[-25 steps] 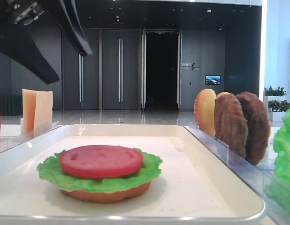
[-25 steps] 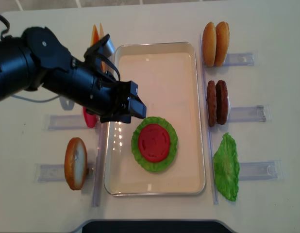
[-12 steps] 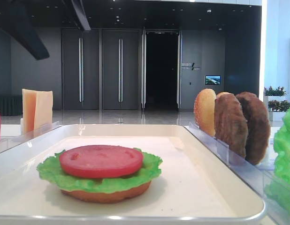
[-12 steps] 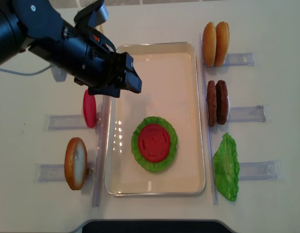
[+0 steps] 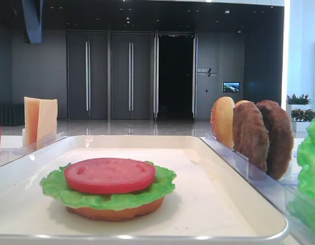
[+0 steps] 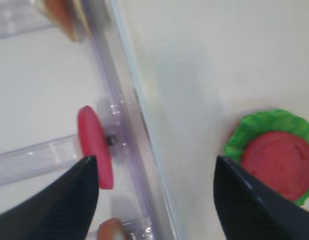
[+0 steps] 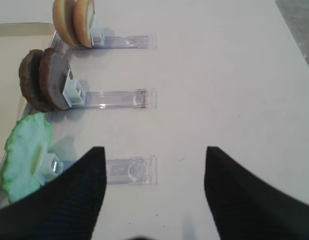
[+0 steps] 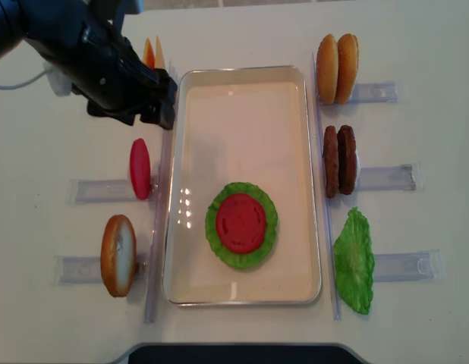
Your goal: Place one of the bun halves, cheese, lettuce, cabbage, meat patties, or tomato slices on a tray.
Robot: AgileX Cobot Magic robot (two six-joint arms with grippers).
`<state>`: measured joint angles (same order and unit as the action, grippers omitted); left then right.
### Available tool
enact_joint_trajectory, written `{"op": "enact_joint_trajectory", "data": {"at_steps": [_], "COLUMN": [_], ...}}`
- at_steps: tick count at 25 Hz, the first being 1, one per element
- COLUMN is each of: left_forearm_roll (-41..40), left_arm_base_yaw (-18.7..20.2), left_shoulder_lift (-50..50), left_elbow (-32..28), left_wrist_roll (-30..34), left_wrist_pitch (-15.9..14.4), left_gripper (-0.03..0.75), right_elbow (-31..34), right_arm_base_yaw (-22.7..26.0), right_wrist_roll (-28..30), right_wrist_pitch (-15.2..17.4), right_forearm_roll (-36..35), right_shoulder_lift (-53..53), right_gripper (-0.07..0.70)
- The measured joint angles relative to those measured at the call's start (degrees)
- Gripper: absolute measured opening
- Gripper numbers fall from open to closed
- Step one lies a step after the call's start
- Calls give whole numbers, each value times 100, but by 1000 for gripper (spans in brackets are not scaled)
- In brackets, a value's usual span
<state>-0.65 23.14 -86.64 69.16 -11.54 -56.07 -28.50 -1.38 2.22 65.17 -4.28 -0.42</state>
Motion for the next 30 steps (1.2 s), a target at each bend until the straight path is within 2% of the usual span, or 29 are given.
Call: {"op": "enact_joint_trajectory", "data": {"at_steps": [4, 12, 16, 19, 30], "left_forearm_roll": [-339, -361, -353, -262, -197], "left_arm_base_yaw": [-423, -1941, -2574, -2741, -2761], "left_shoulder_lift": [0, 0, 0, 0, 377], "left_elbow": [93, 99, 99, 99, 99], "left_wrist_roll": [-40, 677, 885, 1014, 1186], "left_wrist_pitch": [-305, -749, -828, -870, -1111], "left_gripper": [545, 545, 545, 545, 545], "right_elbow": [0, 0, 0, 0, 0], "right_arm_base_yaw": [0, 0, 0, 0, 0], "right_wrist_roll": [0, 0, 0, 0, 0], "right_wrist_pitch": [0, 0, 0, 0, 0], "right_forearm_roll": [0, 0, 0, 0, 0], "right_shoulder_lift": [0, 0, 0, 0, 0], "right_gripper": [440, 440, 440, 440, 440]}}
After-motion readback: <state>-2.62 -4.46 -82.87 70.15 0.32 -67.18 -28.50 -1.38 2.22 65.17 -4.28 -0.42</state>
